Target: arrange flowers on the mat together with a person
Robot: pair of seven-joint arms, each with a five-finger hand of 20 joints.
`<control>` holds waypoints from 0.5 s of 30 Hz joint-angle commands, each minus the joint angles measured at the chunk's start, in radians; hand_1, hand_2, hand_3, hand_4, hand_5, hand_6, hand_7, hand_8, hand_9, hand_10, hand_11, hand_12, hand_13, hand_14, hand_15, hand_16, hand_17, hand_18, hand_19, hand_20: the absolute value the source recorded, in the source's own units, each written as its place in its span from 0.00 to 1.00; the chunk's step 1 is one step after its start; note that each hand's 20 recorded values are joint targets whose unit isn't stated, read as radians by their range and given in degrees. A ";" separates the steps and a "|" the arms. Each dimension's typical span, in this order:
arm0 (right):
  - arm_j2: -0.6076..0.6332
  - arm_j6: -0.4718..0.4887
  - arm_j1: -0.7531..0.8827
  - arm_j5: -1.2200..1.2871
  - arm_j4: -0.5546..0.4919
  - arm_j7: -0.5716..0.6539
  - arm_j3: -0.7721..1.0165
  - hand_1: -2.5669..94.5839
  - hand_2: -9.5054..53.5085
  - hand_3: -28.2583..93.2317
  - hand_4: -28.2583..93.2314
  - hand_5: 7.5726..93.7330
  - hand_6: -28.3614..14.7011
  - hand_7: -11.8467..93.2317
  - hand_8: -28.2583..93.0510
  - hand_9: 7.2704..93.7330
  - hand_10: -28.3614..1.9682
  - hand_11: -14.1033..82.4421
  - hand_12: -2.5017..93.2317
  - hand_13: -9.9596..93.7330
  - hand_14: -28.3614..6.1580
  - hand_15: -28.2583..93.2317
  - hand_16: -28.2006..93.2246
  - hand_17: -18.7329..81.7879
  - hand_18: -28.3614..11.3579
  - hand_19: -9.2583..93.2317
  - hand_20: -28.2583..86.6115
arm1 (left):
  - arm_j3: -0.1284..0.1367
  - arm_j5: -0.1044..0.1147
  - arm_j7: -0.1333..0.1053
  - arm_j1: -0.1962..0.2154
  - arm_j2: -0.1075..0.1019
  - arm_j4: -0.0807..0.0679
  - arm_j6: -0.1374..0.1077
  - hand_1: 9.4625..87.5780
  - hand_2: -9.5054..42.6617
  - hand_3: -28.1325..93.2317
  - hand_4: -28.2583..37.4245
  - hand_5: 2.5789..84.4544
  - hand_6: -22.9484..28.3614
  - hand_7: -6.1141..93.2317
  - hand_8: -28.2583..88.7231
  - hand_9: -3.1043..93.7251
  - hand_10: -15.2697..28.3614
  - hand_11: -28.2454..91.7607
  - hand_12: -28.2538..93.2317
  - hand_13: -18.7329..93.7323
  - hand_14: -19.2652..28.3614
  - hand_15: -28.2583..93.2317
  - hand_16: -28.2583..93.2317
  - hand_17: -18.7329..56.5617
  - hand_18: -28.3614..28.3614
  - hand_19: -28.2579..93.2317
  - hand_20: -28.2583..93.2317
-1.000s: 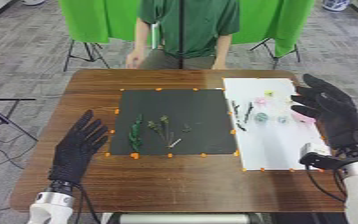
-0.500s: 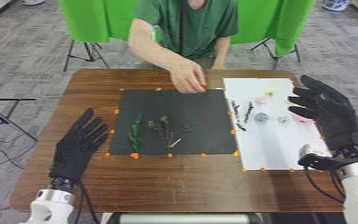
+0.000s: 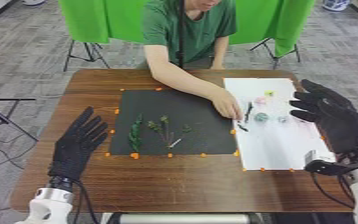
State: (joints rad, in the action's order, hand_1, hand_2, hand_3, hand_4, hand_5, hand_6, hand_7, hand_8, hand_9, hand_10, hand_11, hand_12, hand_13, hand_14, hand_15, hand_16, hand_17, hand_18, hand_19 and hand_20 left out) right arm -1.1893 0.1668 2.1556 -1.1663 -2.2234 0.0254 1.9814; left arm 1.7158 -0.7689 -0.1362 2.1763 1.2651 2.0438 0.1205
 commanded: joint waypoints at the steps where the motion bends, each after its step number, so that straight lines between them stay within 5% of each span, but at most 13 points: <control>1: 0.018 -0.056 0.015 0.002 -0.002 -0.008 -0.020 0.19 0.12 0.89 0.04 0.28 0.54 0.24 0.16 0.33 0.45 0.25 0.25 0.39 0.46 0.39 0.46 0.22 0.15 0.51 0.46 | 0.005 0.005 -0.018 0.021 -0.025 0.002 -0.012 0.23 0.23 0.82 0.06 0.32 0.47 0.21 0.17 0.29 0.60 0.34 0.35 0.35 0.70 0.38 0.26 0.09 0.88 0.58 0.30; 6: -0.029 0.002 0.026 -0.002 -0.004 -0.011 0.019 0.19 0.12 0.90 0.04 0.28 0.54 0.24 0.16 0.33 0.45 0.25 0.25 0.39 0.46 0.39 0.46 0.22 0.15 0.51 0.46 | 0.004 0.004 -0.015 0.020 -0.017 0.002 -0.010 0.23 0.23 0.82 0.06 0.32 0.48 0.21 0.17 0.29 0.60 0.34 0.35 0.35 0.70 0.38 0.26 0.09 0.88 0.59 0.30; 15: 0.052 -0.132 -0.030 0.005 0.016 0.004 -0.113 0.17 0.13 0.89 0.03 0.28 0.54 0.24 0.16 0.33 0.44 0.25 0.25 0.39 0.45 0.39 0.47 0.22 0.15 0.51 0.46 | 0.002 0.008 -0.011 0.027 -0.004 0.005 -0.025 0.23 0.23 0.82 0.05 0.32 0.48 0.21 0.17 0.29 0.60 0.34 0.35 0.35 0.70 0.38 0.26 0.09 0.88 0.59 0.31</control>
State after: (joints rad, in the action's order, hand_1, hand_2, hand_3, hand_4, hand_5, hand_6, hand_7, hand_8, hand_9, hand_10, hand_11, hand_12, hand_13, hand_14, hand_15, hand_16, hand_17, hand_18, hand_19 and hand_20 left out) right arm -1.1991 0.1371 2.1607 -1.1648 -2.2191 0.0231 1.9683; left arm 1.7178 -0.7658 -0.1553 2.1853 1.2432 2.0476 0.1087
